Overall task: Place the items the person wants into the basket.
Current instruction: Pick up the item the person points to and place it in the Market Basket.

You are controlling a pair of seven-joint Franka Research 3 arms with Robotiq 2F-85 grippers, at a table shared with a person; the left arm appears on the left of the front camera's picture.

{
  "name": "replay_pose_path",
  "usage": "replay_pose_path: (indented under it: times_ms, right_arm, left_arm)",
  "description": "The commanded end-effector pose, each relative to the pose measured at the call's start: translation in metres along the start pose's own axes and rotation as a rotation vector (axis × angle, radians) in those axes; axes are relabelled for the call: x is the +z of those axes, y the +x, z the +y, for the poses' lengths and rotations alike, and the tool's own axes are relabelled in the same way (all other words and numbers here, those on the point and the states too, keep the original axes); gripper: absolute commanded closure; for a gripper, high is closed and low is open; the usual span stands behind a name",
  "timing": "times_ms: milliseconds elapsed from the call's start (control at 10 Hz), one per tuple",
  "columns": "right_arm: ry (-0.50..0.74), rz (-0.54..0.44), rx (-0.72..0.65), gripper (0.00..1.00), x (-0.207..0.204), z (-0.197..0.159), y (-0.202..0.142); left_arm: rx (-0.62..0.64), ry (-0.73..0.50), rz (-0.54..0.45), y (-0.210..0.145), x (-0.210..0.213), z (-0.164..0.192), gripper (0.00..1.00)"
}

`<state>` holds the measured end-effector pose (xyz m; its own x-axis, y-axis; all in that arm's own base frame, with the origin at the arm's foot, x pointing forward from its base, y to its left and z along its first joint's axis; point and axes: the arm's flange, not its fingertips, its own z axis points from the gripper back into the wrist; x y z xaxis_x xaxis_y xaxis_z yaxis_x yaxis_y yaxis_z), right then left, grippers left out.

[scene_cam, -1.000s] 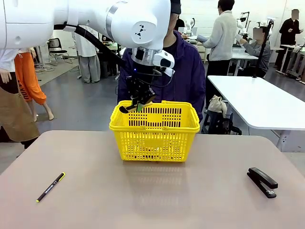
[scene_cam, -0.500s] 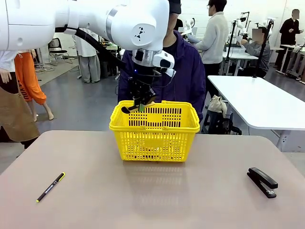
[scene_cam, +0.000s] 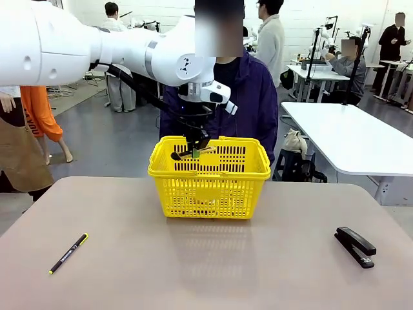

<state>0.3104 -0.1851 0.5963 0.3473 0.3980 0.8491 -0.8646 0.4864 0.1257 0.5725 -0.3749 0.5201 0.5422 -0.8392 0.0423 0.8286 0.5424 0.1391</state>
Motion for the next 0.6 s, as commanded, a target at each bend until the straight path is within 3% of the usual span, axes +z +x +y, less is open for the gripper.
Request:
replay_pose_path:
  times_ms: [0,500]
  right_arm:
    - [0.007,-0.039,0.014,0.00,-0.002,-0.001,0.001]
    - [0.007,-0.039,0.014,0.00,-0.002,-0.001,0.001]
  left_arm:
    - [-0.036,-0.059,0.001,0.017,-0.008,0.016,0.73]
    - [-0.055,-0.141,0.056,0.036,-0.062,0.025,0.73]
